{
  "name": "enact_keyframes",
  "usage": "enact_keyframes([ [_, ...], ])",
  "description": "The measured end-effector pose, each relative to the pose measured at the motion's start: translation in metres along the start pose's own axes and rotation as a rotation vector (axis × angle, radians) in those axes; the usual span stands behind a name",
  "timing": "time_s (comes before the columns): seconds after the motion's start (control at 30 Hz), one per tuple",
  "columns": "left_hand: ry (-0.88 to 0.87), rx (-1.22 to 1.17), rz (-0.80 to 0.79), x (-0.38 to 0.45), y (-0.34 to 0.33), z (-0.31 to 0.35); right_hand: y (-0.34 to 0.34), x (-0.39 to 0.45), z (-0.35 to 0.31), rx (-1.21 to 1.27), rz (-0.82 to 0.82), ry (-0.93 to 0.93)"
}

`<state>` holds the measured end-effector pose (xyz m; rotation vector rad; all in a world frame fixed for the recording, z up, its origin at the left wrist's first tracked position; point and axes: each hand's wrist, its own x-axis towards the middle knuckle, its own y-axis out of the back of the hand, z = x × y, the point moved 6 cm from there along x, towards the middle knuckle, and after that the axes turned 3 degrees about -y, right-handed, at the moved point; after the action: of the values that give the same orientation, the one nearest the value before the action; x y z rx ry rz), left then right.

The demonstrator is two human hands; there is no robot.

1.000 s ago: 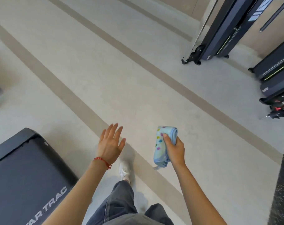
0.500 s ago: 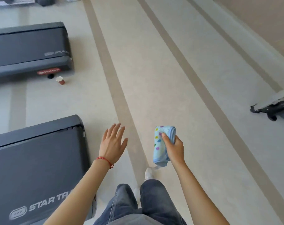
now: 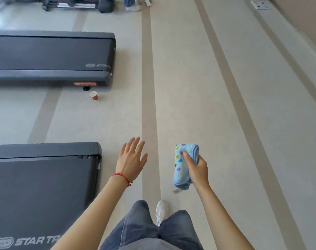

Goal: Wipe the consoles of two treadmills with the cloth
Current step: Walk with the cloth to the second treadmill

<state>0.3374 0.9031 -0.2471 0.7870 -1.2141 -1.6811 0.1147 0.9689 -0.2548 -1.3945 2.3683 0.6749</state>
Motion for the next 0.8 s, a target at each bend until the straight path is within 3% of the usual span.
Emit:
enact_keyframes([
  [0.2, 0.080, -0.007, 0.024, 0.074, 0.009, -0.039, -0.039, 0.079, -0.054, -0.063, -0.057, -0.003],
  [0.8, 0.240, 0.000, 0.054, 0.305, 0.069, -0.238, -0.247, 0.286, -0.235, -0.106, -0.157, 0.039],
])
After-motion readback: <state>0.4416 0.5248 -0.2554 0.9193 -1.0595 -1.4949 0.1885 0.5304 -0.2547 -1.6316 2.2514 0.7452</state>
